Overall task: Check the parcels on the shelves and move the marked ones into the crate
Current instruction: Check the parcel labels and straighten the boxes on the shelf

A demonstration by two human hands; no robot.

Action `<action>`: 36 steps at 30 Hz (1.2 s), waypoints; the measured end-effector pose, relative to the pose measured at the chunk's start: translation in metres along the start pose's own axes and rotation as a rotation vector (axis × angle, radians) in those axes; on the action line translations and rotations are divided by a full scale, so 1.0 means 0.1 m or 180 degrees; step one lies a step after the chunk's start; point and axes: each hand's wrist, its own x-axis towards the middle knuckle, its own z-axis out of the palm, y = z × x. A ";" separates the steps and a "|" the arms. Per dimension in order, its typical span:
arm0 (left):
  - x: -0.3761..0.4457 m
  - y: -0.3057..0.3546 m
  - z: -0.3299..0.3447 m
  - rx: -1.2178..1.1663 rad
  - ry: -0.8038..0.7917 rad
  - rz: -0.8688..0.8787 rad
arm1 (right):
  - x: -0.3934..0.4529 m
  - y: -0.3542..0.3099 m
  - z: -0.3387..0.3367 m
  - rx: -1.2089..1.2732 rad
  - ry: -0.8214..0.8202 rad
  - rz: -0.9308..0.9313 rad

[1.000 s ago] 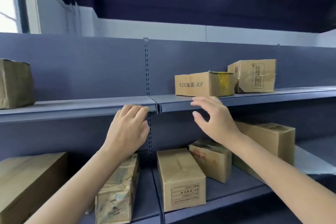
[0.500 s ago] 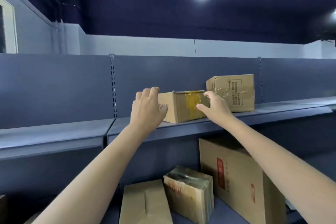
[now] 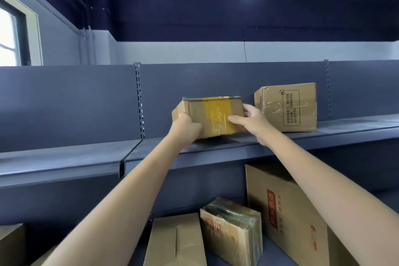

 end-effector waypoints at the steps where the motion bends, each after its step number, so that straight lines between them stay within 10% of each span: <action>1: -0.03 -0.01 -0.16 -0.0230 0.0117 0.0052 | -0.07 -0.10 0.04 0.0102 0.0040 -0.0190; 7: -0.46 -0.04 -1.30 -0.1891 0.0393 0.0946 | -0.58 -1.01 0.49 0.0404 0.0001 -0.1441; 12: -0.88 -0.39 -1.91 -0.1638 0.0100 0.2088 | -0.90 -1.58 1.10 0.0620 0.0341 -0.1742; 20: -1.34 -0.96 -2.70 -0.1478 0.0357 0.1637 | -1.21 -1.83 1.87 0.0719 -0.0167 -0.1331; 28: -1.61 -1.15 -3.27 -0.0319 -0.0215 0.1401 | -1.38 -1.98 2.02 -0.0330 -0.2275 -0.1042; 36: -1.51 -1.41 -3.52 0.1644 0.2070 0.1400 | -1.42 -1.65 2.50 0.1574 -0.1201 -0.0590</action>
